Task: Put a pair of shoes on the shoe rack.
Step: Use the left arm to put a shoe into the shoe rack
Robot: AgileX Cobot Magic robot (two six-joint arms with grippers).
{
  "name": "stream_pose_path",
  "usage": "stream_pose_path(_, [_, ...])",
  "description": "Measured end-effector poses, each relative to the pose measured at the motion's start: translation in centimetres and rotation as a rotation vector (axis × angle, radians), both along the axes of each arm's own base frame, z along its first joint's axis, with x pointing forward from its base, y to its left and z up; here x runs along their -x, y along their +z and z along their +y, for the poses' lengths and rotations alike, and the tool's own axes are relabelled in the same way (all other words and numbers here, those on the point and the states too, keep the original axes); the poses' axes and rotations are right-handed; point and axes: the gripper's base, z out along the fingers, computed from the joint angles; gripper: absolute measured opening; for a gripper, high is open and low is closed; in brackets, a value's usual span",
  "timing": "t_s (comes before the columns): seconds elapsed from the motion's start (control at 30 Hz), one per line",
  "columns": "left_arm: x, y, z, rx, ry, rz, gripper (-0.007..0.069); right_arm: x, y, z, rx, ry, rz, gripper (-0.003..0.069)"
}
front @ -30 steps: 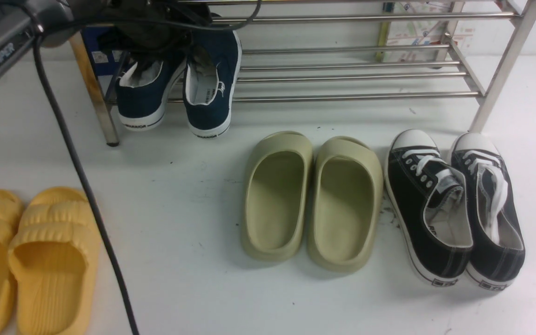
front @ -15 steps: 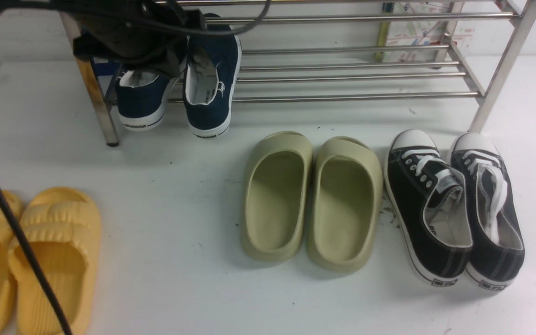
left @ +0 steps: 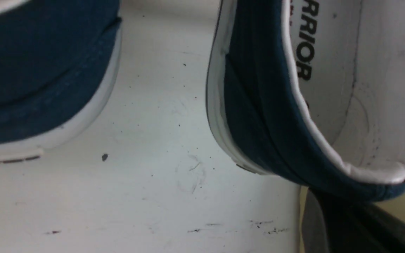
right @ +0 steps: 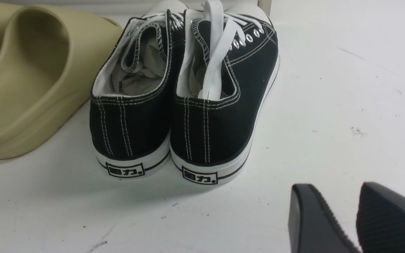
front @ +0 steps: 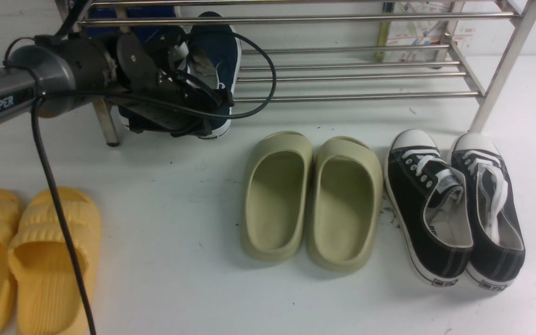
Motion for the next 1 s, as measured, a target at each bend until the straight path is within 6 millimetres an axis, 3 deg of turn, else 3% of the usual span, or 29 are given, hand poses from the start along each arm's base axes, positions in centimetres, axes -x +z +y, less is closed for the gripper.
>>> stream_pose_path(0.27, [-0.3,0.9,0.0,0.029,0.028,-0.069,-0.0013,0.0,0.0,0.0,0.0,0.0,0.0,0.0239])
stream_pose_path(0.53, [-0.5,3.0,0.2,0.052,0.058,-0.19,-0.0013,0.0,0.0,0.0,0.001,0.0,0.0,0.0239])
stream_pose_path(1.0, [-0.4,2.7,0.2,0.03,0.042,-0.169,-0.0013,0.0,0.0,0.0,0.001,0.0,0.0,0.0239])
